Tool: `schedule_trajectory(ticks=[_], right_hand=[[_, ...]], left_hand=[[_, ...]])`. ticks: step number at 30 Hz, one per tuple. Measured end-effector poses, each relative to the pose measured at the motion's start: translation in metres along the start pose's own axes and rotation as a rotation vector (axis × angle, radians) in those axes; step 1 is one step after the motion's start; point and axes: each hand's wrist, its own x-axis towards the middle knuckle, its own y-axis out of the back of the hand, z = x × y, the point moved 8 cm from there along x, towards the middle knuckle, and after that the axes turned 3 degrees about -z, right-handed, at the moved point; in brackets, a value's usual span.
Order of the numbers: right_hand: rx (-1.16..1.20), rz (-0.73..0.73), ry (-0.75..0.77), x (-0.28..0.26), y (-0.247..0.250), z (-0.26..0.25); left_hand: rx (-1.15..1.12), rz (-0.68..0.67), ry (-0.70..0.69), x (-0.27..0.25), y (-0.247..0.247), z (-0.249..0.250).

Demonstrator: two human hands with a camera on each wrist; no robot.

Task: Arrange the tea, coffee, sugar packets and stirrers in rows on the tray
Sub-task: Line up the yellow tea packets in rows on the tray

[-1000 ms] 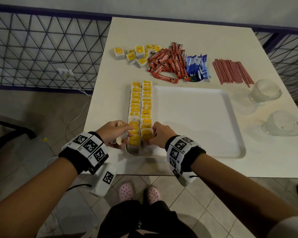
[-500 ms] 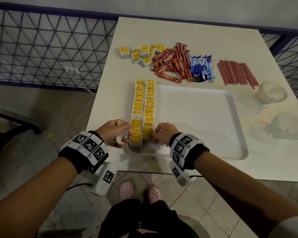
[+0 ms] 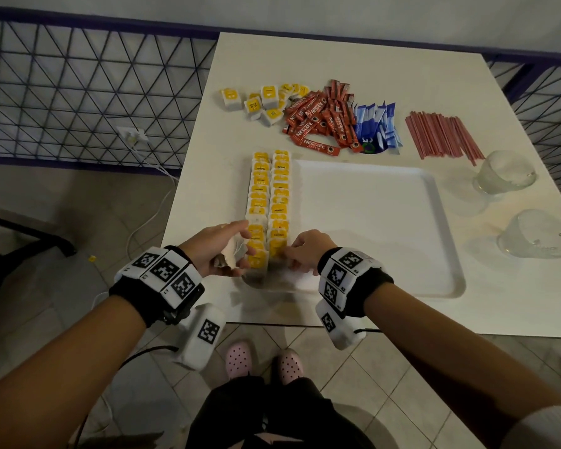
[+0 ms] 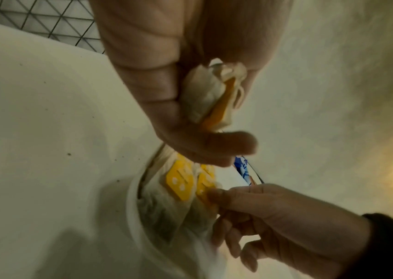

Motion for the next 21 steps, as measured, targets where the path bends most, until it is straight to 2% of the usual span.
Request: schedule_trajectory(ticks=[5, 10, 12, 16, 21], right_hand=[[-0.002, 0.028, 0.044, -0.009, 0.017, -0.003], [0.213, -0.008, 0.239, -0.029, 0.024, -0.029], [0.216, -0.017, 0.294, -0.037, 0.025, -0.037], [0.069, 0.05, 0.308, -0.039, 0.028, -0.041], [0.133, 0.109, 0.299, -0.037, 0.035, -0.037]], left_hand=[[-0.129, -0.089, 0.029, 0.002, -0.011, 0.006], [-0.183, -0.162, 0.059, 0.004, -0.03, 0.013], [-0.192, -0.197, 0.066, 0.003, -0.038, 0.015], [-0.211, -0.238, 0.065, 0.002, -0.05, 0.018], [-0.263, -0.283, 0.052, 0.003, -0.056, 0.018]])
